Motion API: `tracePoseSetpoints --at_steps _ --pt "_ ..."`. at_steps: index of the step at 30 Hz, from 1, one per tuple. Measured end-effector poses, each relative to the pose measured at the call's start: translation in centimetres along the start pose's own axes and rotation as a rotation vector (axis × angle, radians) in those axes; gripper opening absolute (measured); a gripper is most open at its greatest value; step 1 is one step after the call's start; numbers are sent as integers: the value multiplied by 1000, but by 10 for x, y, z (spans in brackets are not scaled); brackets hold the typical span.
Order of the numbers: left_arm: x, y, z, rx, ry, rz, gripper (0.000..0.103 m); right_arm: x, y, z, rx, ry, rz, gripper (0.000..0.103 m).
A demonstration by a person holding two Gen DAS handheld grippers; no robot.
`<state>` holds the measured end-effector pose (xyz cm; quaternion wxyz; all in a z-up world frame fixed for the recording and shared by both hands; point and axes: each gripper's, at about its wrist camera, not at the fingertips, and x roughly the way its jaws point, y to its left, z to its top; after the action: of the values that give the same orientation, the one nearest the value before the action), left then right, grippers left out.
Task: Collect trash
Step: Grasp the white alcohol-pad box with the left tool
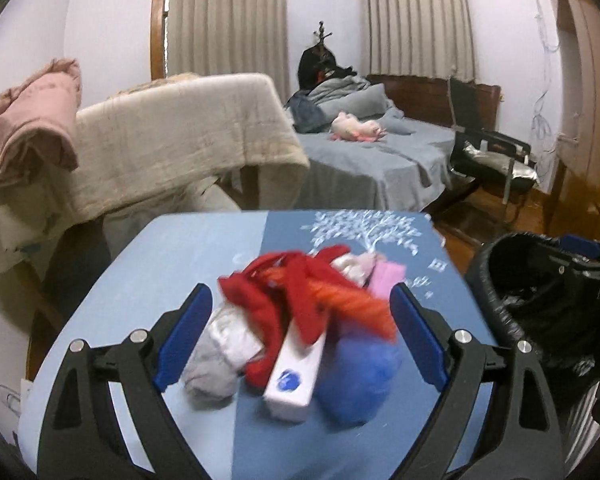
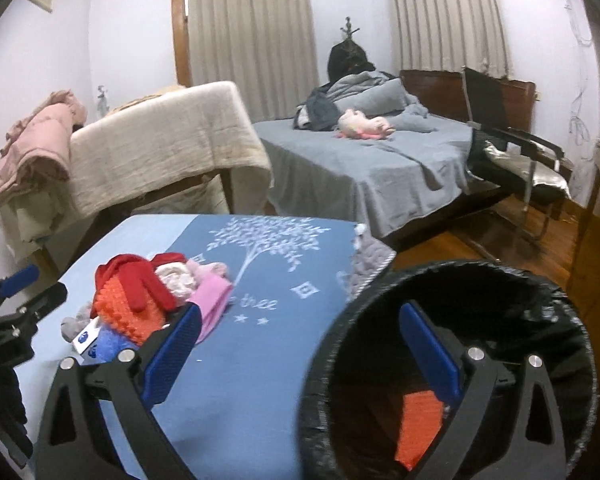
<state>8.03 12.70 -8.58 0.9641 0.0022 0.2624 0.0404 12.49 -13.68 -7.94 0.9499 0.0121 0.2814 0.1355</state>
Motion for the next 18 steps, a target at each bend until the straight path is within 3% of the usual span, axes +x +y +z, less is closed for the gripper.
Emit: tracePoseSetpoints --at_steps 11,18 --pt "31 11 -41 -21 115 -2 70 26 31 -21 -22 44 53 89" --pt "51 11 -50 -26 187 -55 53 31 37 -24 -38 61 65 85"
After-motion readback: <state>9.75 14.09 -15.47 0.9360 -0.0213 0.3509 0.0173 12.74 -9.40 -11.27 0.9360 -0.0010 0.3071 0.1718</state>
